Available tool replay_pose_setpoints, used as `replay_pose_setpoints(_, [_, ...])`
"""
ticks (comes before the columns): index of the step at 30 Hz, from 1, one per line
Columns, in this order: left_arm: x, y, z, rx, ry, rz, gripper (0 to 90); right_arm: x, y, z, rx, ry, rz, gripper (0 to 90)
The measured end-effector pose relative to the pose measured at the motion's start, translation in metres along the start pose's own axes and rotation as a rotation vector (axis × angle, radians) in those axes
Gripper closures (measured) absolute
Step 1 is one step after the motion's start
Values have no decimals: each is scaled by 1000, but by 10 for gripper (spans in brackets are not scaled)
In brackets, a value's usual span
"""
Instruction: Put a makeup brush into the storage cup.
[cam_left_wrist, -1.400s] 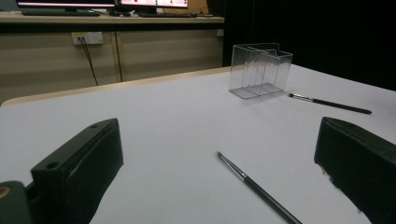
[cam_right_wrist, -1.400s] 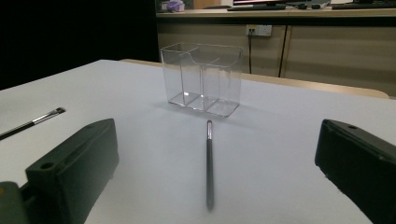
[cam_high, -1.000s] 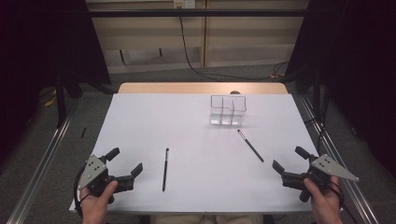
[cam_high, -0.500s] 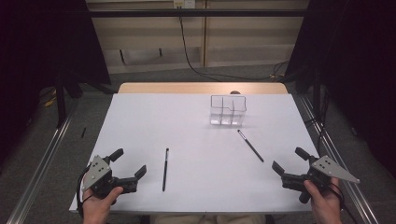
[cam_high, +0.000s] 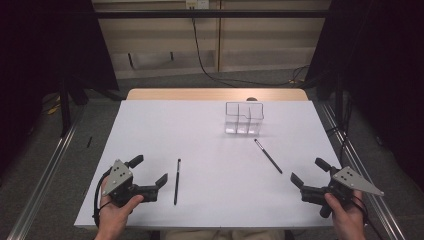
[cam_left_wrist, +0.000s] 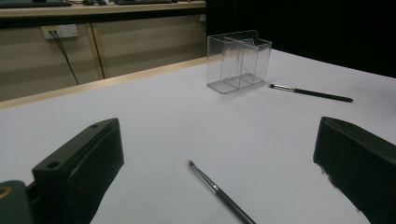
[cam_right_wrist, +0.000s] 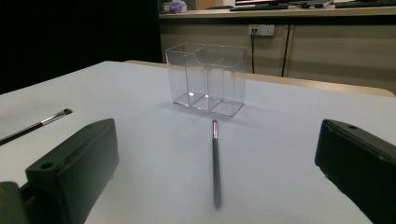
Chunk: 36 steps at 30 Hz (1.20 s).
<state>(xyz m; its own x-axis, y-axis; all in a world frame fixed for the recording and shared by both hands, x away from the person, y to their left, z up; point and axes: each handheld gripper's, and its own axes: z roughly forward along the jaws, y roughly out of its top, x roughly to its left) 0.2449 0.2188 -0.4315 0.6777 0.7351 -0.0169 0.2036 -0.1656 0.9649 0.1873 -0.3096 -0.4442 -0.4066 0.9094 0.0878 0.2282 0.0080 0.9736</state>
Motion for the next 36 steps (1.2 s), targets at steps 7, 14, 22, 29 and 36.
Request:
replay_pose_setpoints(7, [1,12,7,-11,10,8,20,0,0,0,1,2,-1,0])
replay_pose_setpoints(14, [0,23,16,-5,10,-5,19,0,0,0,2,2,1,0])
replay_pose_setpoints(22, [0,38,31,-24,-19,0,27,0,0,0,3,1,2,0])
replay_pose_setpoints(29, [3,47,40,-22,-43,-16,49,-1,0,0,3,0,3,0])
replay_pose_setpoints(36, [2,53,45,29,-52,-6,53,-1,0,0,4,0,4,0])
